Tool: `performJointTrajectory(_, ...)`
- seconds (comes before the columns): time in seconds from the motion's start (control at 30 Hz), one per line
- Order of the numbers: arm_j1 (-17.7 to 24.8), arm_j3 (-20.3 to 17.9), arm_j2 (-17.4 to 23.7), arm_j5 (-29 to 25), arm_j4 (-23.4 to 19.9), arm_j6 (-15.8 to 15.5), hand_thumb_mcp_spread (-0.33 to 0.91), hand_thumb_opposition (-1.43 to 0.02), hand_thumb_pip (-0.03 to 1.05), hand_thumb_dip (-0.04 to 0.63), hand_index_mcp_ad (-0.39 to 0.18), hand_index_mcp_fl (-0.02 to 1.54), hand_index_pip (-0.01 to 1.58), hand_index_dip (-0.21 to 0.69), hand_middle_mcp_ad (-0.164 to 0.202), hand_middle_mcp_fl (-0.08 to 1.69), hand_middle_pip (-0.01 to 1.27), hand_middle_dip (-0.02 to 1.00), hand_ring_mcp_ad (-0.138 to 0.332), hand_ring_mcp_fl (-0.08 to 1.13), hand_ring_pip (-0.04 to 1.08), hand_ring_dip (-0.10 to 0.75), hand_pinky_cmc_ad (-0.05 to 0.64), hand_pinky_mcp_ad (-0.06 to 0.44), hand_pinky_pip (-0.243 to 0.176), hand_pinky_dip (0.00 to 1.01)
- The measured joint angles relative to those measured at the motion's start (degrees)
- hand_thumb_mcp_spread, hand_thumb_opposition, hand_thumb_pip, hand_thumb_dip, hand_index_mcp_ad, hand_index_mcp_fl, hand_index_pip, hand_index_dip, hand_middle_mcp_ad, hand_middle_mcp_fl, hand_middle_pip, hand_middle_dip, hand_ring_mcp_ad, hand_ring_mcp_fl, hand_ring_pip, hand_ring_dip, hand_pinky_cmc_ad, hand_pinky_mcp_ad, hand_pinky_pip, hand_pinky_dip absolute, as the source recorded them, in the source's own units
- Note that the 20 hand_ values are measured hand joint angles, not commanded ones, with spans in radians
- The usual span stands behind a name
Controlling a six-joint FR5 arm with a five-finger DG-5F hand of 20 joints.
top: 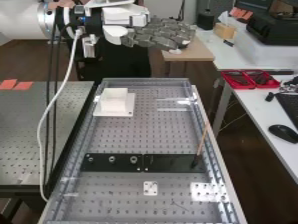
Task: Grab the drill bit and place it in the clear container
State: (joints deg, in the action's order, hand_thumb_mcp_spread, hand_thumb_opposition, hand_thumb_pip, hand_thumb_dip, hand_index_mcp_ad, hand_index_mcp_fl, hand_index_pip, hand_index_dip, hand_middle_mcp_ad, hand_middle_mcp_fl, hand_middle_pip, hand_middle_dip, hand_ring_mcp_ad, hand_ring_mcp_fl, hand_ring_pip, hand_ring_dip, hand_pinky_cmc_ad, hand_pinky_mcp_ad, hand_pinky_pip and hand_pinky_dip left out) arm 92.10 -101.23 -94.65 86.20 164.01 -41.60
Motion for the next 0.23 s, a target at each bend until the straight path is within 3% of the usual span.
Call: performJointTrajectory(0.23, 0.05, -0.25, 0.11, 0.26, -0.09, 0.5, 0.22, -0.67, 0.23, 0.031, -0.012, 0.03, 0.09, 0.279, 0.093, 0.0, 0.15, 0.17, 0.279, 0.01, 0.1, 0.016, 0.377, 0.201, -0.145, 0.28)
